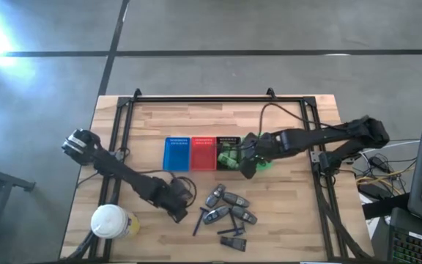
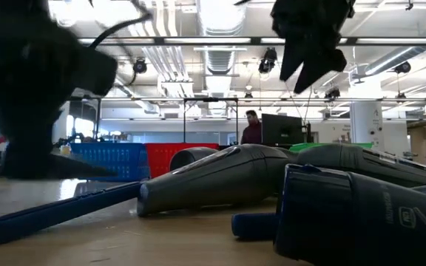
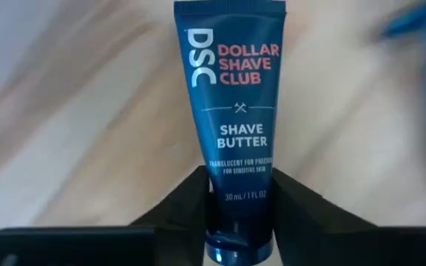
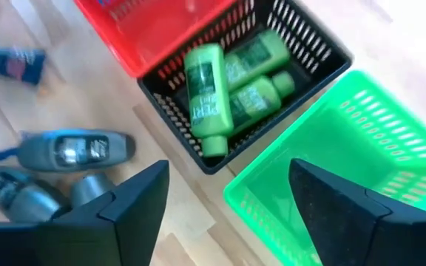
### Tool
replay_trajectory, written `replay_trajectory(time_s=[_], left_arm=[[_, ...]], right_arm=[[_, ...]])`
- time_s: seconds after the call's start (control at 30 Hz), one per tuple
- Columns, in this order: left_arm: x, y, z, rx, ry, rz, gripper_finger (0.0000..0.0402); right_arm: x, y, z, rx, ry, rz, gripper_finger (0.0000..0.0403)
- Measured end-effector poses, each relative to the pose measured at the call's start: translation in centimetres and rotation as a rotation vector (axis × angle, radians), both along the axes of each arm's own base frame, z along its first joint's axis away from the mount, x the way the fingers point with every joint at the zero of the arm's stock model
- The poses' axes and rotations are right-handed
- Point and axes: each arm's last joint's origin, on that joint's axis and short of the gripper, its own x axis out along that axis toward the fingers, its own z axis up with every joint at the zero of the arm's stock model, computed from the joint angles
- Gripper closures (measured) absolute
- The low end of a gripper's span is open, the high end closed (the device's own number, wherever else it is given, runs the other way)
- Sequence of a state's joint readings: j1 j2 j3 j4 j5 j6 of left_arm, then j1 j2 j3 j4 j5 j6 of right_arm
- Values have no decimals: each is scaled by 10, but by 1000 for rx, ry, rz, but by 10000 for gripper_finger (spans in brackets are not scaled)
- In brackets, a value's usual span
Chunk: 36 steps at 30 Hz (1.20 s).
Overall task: Pick & Place Travel size toiletries
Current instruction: Put the shave cream into the red bin, then put the deodorant into the blue bin
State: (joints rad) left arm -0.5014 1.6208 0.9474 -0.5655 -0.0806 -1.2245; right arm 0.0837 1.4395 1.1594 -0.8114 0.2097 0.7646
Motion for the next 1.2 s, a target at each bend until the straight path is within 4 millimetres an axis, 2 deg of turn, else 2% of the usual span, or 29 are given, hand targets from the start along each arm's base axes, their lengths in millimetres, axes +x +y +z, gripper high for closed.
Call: replay_trajectory(time_s=[0.2,0.33,0.4,0.53,0.67,0.8,1.03,1.13,1.2], left_arm=[[18,30,33,-46,-232,92,294],[32,59,62,21,-413,280,294],[37,75,69,57,-463,372,290],[45,107,66,113,-458,482,287],[51,129,51,124,-393,532,281],[56,137,43,120,-373,552,253],[56,137,46,118,-380,546,172],[53,134,54,102,-402,465,145],[52,128,61,78,-423,325,135]], right_arm=[[-21,-10,20,-15,-82,-97,140],[-37,-14,24,-22,-115,-188,135],[-45,-15,21,-8,-116,-222,129],[-56,-16,13,19,-116,-280,116],[-60,-16,6,29,-103,-298,104],[-59,-16,7,29,-106,-298,93],[-59,-16,8,17,-105,-275,73],[-59,-16,8,9,-97,-249,65],[-59,-16,8,7,-92,-236,62]])
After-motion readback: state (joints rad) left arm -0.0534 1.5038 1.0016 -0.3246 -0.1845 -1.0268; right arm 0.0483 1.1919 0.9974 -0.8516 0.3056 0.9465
